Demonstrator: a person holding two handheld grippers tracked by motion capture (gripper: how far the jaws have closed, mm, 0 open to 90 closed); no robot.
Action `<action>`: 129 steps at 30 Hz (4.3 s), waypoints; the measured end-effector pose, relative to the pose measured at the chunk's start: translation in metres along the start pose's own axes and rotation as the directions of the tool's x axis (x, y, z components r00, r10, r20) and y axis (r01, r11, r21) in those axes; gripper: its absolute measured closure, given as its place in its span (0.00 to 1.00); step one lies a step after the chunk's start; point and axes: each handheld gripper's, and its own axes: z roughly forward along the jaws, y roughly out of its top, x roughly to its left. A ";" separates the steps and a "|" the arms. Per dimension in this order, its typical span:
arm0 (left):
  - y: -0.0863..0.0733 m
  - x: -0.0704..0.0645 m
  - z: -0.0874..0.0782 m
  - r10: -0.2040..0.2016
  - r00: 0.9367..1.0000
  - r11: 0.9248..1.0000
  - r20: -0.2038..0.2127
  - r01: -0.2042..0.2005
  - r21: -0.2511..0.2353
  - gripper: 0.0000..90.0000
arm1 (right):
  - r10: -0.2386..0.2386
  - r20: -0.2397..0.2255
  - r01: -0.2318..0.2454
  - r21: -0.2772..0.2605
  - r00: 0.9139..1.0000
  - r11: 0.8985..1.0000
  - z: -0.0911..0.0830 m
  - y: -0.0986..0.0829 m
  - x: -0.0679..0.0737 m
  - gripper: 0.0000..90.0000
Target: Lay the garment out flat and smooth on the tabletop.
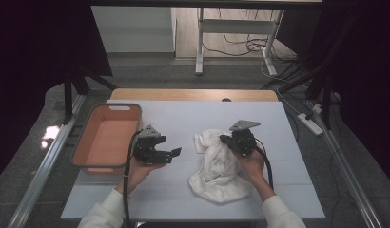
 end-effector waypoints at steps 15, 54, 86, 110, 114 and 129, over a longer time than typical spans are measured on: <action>-0.002 -0.003 0.006 0.006 1.000 1.000 0.009 -0.006 0.019 0.22 | 0.081 0.109 -0.084 0.020 0.991 0.996 -0.013 -0.018 -0.032 0.98; -0.001 -0.007 0.017 0.010 0.999 0.999 0.041 -0.012 0.043 0.22 | -0.053 -0.119 0.070 0.148 0.991 0.986 -0.050 -0.046 0.050 0.73; -0.009 -0.020 0.029 0.017 0.998 0.995 0.065 -0.024 0.096 0.22 | -0.060 -0.121 0.070 0.080 0.991 0.994 -0.093 -0.080 0.059 0.59; -0.034 -0.056 0.082 0.030 0.985 0.955 0.169 -0.078 0.286 0.30 | -0.006 -0.059 0.004 -0.048 0.998 0.999 -0.094 -0.076 0.037 0.48; -0.036 -0.058 0.087 0.037 0.983 0.949 0.178 -0.090 0.304 0.34 | -0.006 -0.050 0.003 -0.047 0.999 0.999 -0.094 -0.077 0.036 0.47; -0.040 -0.059 0.090 0.050 0.979 0.944 0.198 -0.111 0.310 0.89 | 0.000 -0.025 -0.002 -0.081 1.000 0.997 -0.093 -0.063 0.031 0.44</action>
